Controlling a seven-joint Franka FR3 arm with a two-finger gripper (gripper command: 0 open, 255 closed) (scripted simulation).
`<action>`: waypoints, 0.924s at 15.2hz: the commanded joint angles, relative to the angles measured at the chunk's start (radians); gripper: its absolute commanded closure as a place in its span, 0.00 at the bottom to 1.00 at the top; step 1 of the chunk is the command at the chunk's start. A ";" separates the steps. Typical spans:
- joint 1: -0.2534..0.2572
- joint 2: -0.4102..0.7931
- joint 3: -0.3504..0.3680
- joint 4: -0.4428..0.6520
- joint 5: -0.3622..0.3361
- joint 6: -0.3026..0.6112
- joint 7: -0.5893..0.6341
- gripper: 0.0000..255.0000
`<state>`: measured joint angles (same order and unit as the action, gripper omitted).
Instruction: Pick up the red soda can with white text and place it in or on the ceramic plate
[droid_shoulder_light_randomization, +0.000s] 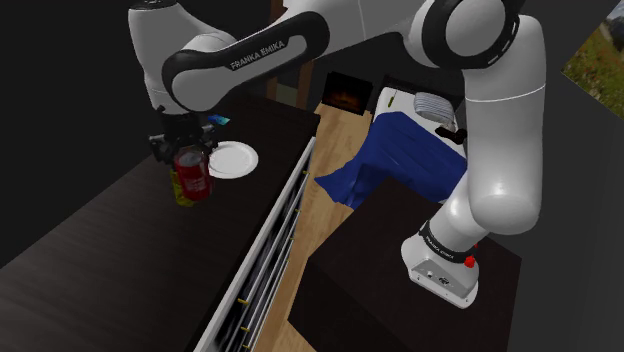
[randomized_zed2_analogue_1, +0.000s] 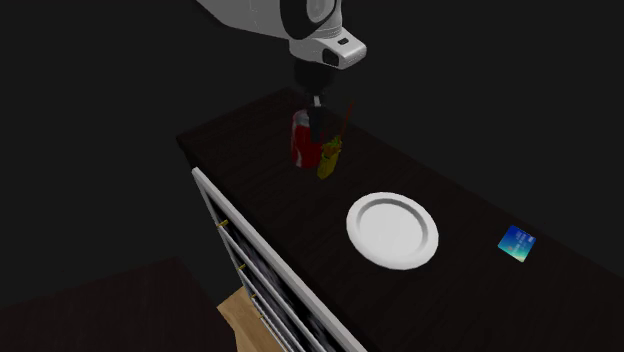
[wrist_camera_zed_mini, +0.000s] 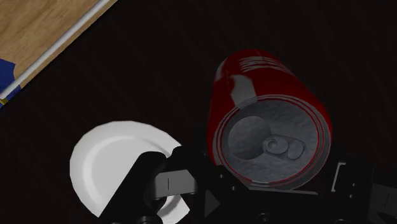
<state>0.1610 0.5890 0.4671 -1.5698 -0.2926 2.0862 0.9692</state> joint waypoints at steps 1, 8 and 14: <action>-0.029 -0.003 -0.005 0.007 0.006 -0.008 -0.039 1.00; -0.123 0.031 -0.033 0.089 0.015 -0.049 -0.181 1.00; -0.186 0.097 -0.060 0.222 0.015 -0.110 -0.298 1.00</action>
<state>-0.0141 0.6762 0.4105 -1.3742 -0.2783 1.9912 0.6929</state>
